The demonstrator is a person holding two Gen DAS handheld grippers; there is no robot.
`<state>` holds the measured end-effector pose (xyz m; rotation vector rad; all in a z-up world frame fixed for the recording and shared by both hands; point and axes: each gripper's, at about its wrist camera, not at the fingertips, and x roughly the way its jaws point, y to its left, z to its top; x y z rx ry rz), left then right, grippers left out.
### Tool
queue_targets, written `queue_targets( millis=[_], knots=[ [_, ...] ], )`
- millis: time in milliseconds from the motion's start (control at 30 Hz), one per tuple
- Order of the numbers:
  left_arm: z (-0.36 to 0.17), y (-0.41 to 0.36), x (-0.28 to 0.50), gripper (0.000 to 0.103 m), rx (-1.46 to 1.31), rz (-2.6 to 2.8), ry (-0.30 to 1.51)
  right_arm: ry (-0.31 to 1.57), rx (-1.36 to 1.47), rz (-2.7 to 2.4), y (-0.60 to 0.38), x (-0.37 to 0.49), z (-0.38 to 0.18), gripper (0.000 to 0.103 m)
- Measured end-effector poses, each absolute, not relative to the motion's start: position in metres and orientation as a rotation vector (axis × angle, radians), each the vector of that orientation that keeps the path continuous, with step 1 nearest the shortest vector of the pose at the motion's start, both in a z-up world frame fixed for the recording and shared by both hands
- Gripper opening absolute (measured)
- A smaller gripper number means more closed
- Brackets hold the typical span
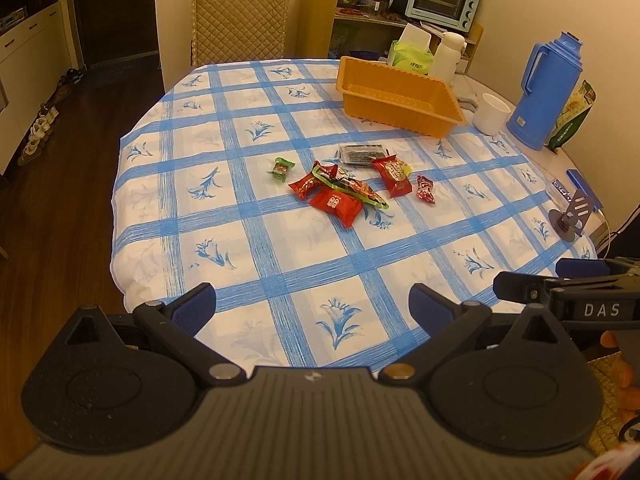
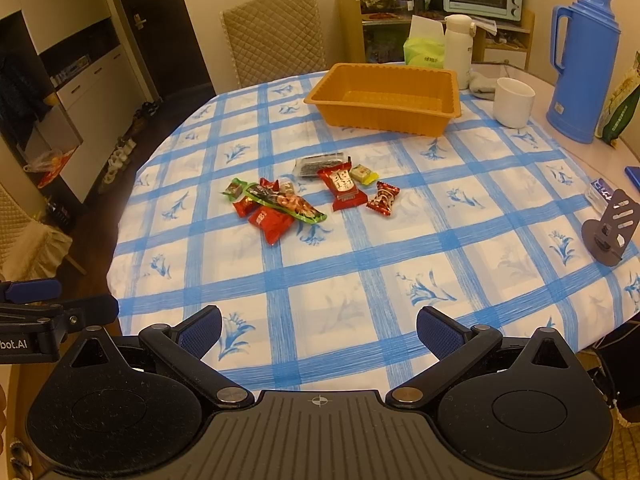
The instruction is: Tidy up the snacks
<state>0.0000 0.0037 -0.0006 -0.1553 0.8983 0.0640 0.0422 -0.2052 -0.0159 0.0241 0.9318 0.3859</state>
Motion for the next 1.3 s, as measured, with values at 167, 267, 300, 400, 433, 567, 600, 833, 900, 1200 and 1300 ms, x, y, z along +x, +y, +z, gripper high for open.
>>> queue_targets(
  millis=[167,267,300,400,433,567,600,833,900,1200,1300],
  knots=[
    [0.000,0.000,0.001,0.103,-0.153,0.062,0.897,0.929,0.026,0.384,-0.205,0.042,-0.014,0.103],
    [0.000,0.000,0.001,0.103,-0.155,0.063,0.897,0.928,0.026,0.384,-0.204,0.043,-0.013,0.103],
    [0.000,0.001,0.000,0.103,-0.155,0.063,0.897,0.928,0.026,0.384,-0.204,0.043,-0.013,0.103],
    [0.000,0.000,0.001,0.102,-0.155,0.063,0.896,0.927,0.026,0.384,-0.204,0.043,-0.014,0.103],
    [0.000,0.001,0.000,0.102,-0.155,0.062,0.896,0.927,0.026,0.383,-0.203,0.043,-0.013,0.103],
    [0.000,0.000,0.001,0.102,-0.155,0.062,0.896,0.926,0.026,0.384,-0.204,0.043,-0.014,0.103],
    [0.009,0.008,0.001,0.102,-0.155,0.064,0.896,0.926,0.026,0.384,-0.203,0.043,-0.014,0.103],
    [0.010,0.008,0.001,0.103,-0.158,0.064,0.895,0.924,0.026,0.382,-0.204,0.045,-0.014,0.103],
    [0.010,0.008,0.001,0.103,-0.159,0.065,0.895,0.926,0.028,0.380,-0.203,0.047,-0.013,0.103],
    [0.008,0.009,0.014,0.103,-0.166,0.096,0.897,0.918,0.049,0.366,-0.214,0.068,-0.016,0.103],
    [0.005,0.012,0.023,0.103,-0.174,0.111,0.895,0.906,0.058,0.363,-0.223,0.075,-0.019,0.103]
  ],
)
